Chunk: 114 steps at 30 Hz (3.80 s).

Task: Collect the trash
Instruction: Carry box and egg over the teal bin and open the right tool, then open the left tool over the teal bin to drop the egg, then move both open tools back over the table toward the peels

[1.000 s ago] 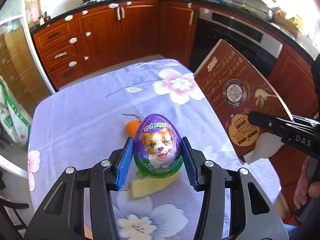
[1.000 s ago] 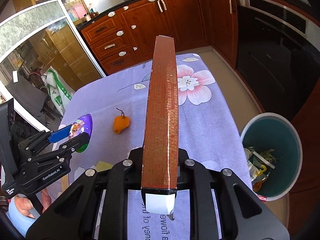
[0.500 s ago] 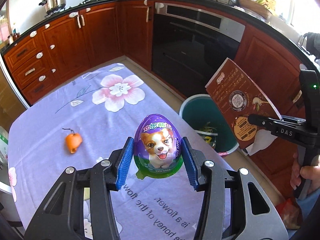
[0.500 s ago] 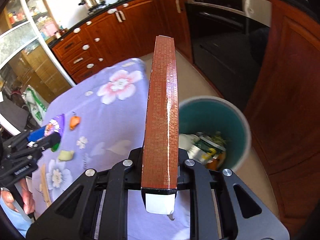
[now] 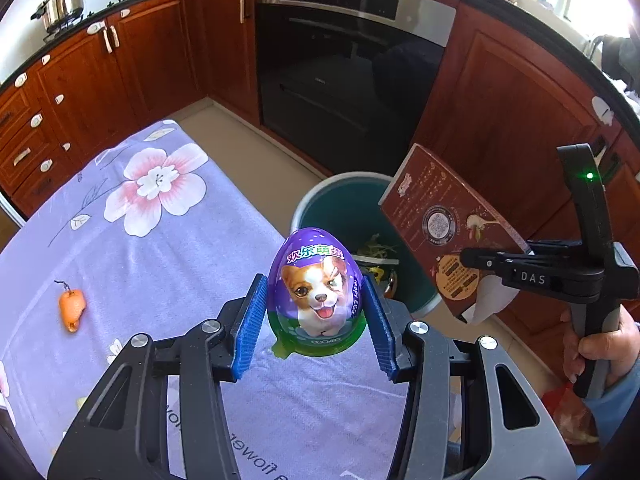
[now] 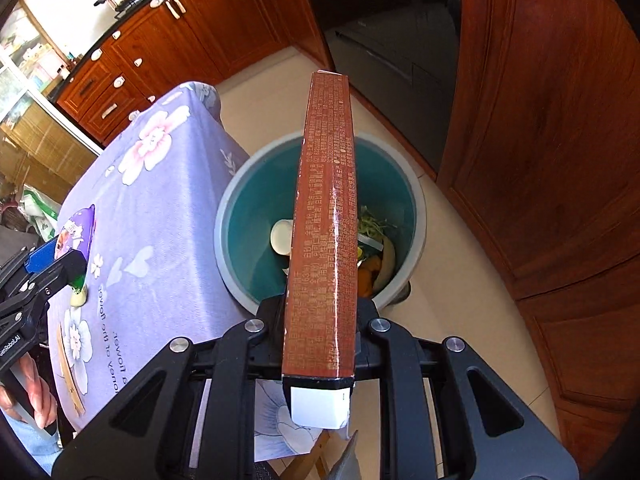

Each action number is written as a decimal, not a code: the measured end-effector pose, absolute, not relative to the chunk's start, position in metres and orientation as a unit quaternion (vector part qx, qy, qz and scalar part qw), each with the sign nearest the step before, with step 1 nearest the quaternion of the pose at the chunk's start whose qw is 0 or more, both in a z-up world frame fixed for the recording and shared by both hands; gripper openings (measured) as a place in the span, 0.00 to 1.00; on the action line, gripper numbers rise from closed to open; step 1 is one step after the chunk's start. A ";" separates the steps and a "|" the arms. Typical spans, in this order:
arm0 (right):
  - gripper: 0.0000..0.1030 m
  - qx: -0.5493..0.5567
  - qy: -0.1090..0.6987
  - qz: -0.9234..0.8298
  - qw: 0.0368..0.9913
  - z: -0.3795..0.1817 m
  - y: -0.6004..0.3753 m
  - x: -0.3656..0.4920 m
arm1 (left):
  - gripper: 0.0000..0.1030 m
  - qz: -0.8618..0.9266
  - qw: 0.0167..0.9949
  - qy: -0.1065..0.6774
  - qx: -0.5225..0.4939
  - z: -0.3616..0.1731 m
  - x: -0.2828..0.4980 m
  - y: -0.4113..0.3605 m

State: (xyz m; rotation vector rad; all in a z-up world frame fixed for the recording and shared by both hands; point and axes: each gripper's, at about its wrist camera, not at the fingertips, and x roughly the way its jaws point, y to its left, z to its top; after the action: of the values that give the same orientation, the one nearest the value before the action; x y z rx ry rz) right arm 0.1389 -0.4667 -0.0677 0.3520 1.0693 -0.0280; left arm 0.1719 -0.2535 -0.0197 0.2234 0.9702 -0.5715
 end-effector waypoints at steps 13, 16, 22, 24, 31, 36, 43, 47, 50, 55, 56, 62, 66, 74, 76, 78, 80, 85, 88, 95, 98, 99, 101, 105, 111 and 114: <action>0.65 0.193 0.524 -0.016 0.830 -0.086 -0.481 0.167 | 0.48 -0.290 0.827 0.470 0.106 -0.034 0.185 -0.285; 0.74 0.199 0.516 -0.020 0.833 -0.084 -0.486 0.162 | 0.48 -0.294 0.824 0.472 0.106 -0.037 0.187 -0.290; 0.79 0.203 0.508 -0.027 0.836 -0.078 -0.489 0.162 | 0.48 -0.301 0.819 0.476 0.112 -0.045 0.186 -0.299; 0.79 0.203 0.506 -0.027 0.838 -0.077 -0.489 0.162 | 0.48 -0.304 0.818 0.476 0.113 -0.047 0.186 -0.303; 0.79 0.199 0.499 -0.030 0.843 -0.070 -0.486 0.161 | 0.48 -0.316 0.814 0.472 0.120 -0.050 0.190 -0.322; 0.87 0.203 0.489 -0.039 0.847 -0.065 -0.489 0.159 | 0.48 -0.324 0.809 0.475 0.117 -0.054 0.192 -0.335; 0.87 0.201 0.490 -0.041 0.847 -0.060 -0.487 0.162 | 0.67 -0.324 0.809 0.472 0.132 -0.056 0.189 -0.344; 0.87 0.200 0.490 -0.041 0.847 -0.059 -0.487 0.163 | 0.86 -0.312 0.816 0.467 0.136 -0.054 0.188 -0.342; 0.87 0.196 0.489 -0.046 0.848 -0.058 -0.486 0.163 | 0.96 -0.302 0.825 0.458 0.139 -0.051 0.188 -0.339; 0.90 0.193 0.489 -0.046 0.849 -0.056 -0.483 0.162 | 0.96 -0.304 0.824 0.455 0.149 -0.048 0.185 -0.338; 0.90 0.192 0.489 -0.046 0.849 -0.056 -0.482 0.162 | 0.96 -0.303 0.824 0.454 0.151 -0.048 0.184 -0.337; 0.90 0.185 0.487 -0.049 0.852 -0.051 -0.478 0.160 | 0.96 -0.303 0.828 0.447 0.150 -0.040 0.178 -0.330; 0.90 0.179 0.484 -0.052 0.855 -0.046 -0.474 0.157 | 0.96 -0.303 0.832 0.442 0.146 -0.034 0.173 -0.323; 0.90 0.174 0.481 -0.054 0.857 -0.038 -0.463 0.148 | 0.96 -0.296 0.840 0.435 0.134 -0.022 0.165 -0.303; 0.90 0.172 0.480 -0.053 0.859 -0.035 -0.458 0.146 | 0.96 -0.293 0.843 0.433 0.128 -0.019 0.164 -0.296; 0.90 0.168 0.479 -0.051 0.860 -0.031 -0.451 0.144 | 0.96 -0.288 0.846 0.432 0.120 -0.016 0.161 -0.285; 0.90 0.162 0.479 -0.047 0.862 -0.027 -0.443 0.142 | 0.96 -0.282 0.849 0.433 0.112 -0.013 0.159 -0.273; 0.90 0.145 0.478 -0.030 0.866 -0.020 -0.415 0.140 | 0.96 -0.261 0.857 0.435 0.094 -0.010 0.155 -0.236; 0.90 0.136 0.479 -0.020 0.867 -0.017 -0.397 0.141 | 0.96 -0.244 0.860 0.440 0.082 -0.011 0.155 -0.211; 0.90 0.112 0.486 0.009 0.867 -0.013 -0.344 0.146 | 0.96 -0.198 0.869 0.450 0.052 -0.016 0.155 -0.140; 0.90 0.098 0.492 0.025 0.865 -0.014 -0.316 0.152 | 0.96 -0.178 0.873 0.452 0.042 -0.019 0.154 -0.107; 0.90 0.094 0.493 0.031 0.864 -0.013 -0.307 0.153 | 0.96 -0.171 0.874 0.452 0.039 -0.021 0.155 -0.095; 0.90 0.083 0.495 0.045 0.863 -0.015 -0.287 0.158 | 0.96 -0.154 0.877 0.454 0.032 -0.024 0.157 -0.073; 0.90 0.065 0.494 0.079 0.863 -0.016 -0.245 0.169 | 0.96 -0.125 0.878 0.461 0.006 -0.033 0.160 -0.027; 0.90 0.042 0.489 0.123 0.862 -0.020 -0.195 0.192 | 0.96 -0.096 0.877 0.470 -0.013 -0.048 0.171 0.026; 0.90 0.035 0.489 0.146 0.859 -0.026 -0.167 0.210 | 0.96 -0.096 0.876 0.473 -0.014 -0.056 0.176 0.043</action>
State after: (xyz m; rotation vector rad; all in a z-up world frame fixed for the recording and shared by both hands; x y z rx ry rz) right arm 0.2097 -0.1673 -0.0261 0.0727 1.0267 0.3065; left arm 0.1764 0.0431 -0.0561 -0.0289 0.9878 -0.1995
